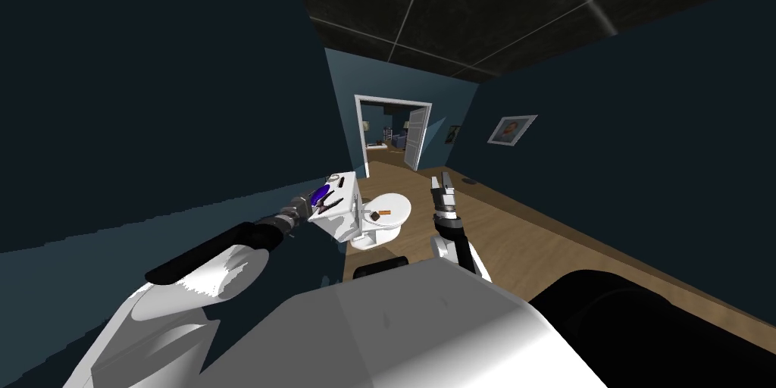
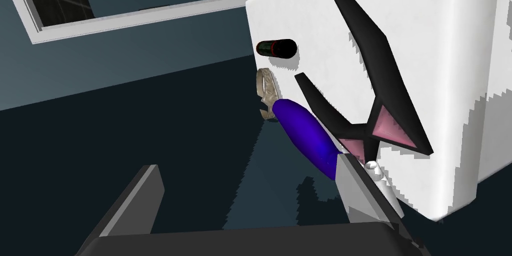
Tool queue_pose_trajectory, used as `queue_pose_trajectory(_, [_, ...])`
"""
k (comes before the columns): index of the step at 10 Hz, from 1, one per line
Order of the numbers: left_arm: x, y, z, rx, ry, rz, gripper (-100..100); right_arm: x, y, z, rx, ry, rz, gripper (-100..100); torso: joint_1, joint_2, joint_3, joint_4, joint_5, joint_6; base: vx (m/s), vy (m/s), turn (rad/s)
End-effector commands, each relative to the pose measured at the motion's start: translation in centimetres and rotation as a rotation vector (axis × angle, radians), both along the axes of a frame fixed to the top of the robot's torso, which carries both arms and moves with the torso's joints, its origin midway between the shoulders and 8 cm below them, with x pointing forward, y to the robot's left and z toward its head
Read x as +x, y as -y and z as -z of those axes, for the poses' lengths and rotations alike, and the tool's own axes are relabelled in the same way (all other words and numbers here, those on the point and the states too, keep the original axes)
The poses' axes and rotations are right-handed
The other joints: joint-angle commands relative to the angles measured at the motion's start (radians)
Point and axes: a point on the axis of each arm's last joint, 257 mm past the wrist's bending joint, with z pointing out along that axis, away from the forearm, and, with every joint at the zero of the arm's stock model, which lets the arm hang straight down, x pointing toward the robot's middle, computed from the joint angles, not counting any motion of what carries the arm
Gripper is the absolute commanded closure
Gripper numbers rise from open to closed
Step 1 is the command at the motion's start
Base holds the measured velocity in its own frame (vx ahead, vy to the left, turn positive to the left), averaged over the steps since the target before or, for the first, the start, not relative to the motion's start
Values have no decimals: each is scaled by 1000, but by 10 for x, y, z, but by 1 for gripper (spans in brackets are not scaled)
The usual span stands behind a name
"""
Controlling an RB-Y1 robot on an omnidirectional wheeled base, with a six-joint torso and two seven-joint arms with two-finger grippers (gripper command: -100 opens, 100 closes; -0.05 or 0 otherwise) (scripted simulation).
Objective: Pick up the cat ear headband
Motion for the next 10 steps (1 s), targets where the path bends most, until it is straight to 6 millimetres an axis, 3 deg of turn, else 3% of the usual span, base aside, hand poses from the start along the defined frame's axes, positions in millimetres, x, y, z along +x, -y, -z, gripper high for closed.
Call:
queue_pose_trajectory(1, [-3,-8,8,6,-45,-2,-100,0,0,0,0,0,0,0,0,0,0,0,0,0,33,-11,-38])
queue_pose_trajectory(10, [-27,-28,52,21,-271,-11,-100,0,0,0,0,0,0,0,0,-1,0,0,0,0,29,-9,-23])
